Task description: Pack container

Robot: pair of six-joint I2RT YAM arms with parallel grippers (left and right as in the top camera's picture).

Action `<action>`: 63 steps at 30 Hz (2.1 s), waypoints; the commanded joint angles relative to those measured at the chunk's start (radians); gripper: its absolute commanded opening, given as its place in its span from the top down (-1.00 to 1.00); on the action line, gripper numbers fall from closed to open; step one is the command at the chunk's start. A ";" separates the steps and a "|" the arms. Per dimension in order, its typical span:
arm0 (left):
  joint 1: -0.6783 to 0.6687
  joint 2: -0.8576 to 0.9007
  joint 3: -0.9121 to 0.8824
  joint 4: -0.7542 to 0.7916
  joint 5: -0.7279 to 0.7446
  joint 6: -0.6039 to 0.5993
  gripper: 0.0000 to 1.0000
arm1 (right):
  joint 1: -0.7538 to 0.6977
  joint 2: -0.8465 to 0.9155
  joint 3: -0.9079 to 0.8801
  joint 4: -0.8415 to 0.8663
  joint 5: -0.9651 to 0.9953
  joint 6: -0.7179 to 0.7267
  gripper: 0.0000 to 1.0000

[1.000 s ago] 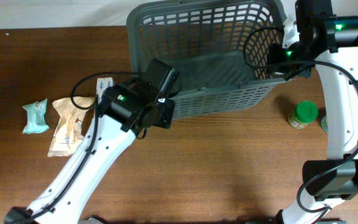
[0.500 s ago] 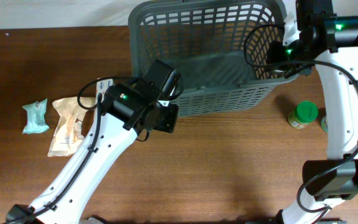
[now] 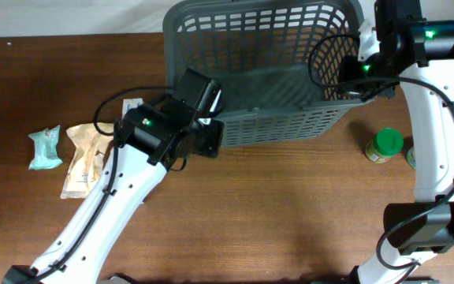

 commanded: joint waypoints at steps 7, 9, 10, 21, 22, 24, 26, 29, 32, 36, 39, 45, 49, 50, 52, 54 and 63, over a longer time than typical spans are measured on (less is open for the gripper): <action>0.060 -0.023 0.000 0.027 -0.035 0.057 0.96 | 0.010 -0.022 0.014 -0.024 -0.016 -0.021 0.92; 0.068 -0.023 0.000 0.027 -0.048 0.058 0.96 | 0.010 -0.028 0.014 -0.025 -0.017 -0.024 0.92; 0.072 -0.023 0.000 0.027 -0.059 0.058 0.97 | 0.010 -0.030 0.014 -0.025 -0.017 -0.024 0.92; 0.079 -0.137 0.060 -0.030 -0.140 0.054 0.95 | 0.008 -0.068 0.180 0.045 -0.045 -0.035 0.92; 0.079 -0.157 0.065 -0.030 -0.175 0.046 0.94 | 0.008 -0.069 0.218 0.044 -0.045 -0.035 0.92; 0.079 -0.197 0.072 -0.030 -0.256 0.046 0.87 | 0.006 -0.071 0.289 0.044 -0.032 -0.035 0.92; 0.079 -0.232 0.072 -0.031 -0.334 0.046 0.85 | 0.001 -0.071 0.345 0.047 0.003 -0.030 0.92; 0.099 -0.263 0.072 -0.036 -0.386 0.047 0.79 | -0.022 -0.071 0.376 0.059 0.101 -0.011 0.92; 0.152 -0.269 0.072 -0.039 -0.386 0.047 0.75 | -0.074 -0.060 0.371 0.058 0.132 -0.011 0.92; 0.232 -0.267 0.072 -0.039 -0.386 0.047 0.46 | -0.156 -0.027 0.367 0.055 0.130 0.022 0.92; 0.297 -0.267 0.072 -0.038 -0.385 0.047 0.33 | -0.210 0.007 0.367 0.055 0.120 0.022 0.92; 0.368 -0.267 0.072 -0.039 -0.385 0.047 0.29 | -0.243 0.114 0.367 0.067 0.041 0.023 0.92; 0.371 -0.267 0.072 -0.046 -0.381 0.046 0.29 | -0.243 0.204 0.367 0.081 0.040 0.057 0.92; 0.371 -0.267 0.072 -0.050 -0.380 0.046 0.29 | -0.243 0.225 0.367 0.082 0.040 0.066 0.92; 0.371 -0.267 0.072 -0.066 -0.378 0.046 0.28 | -0.242 0.272 0.367 0.083 0.008 0.067 0.92; 0.371 -0.267 0.072 -0.077 -0.378 0.046 0.27 | -0.240 0.298 0.367 0.085 -0.016 0.067 0.92; 0.371 -0.267 0.070 -0.107 -0.378 0.046 0.23 | -0.241 0.319 0.367 0.161 -0.039 0.063 0.92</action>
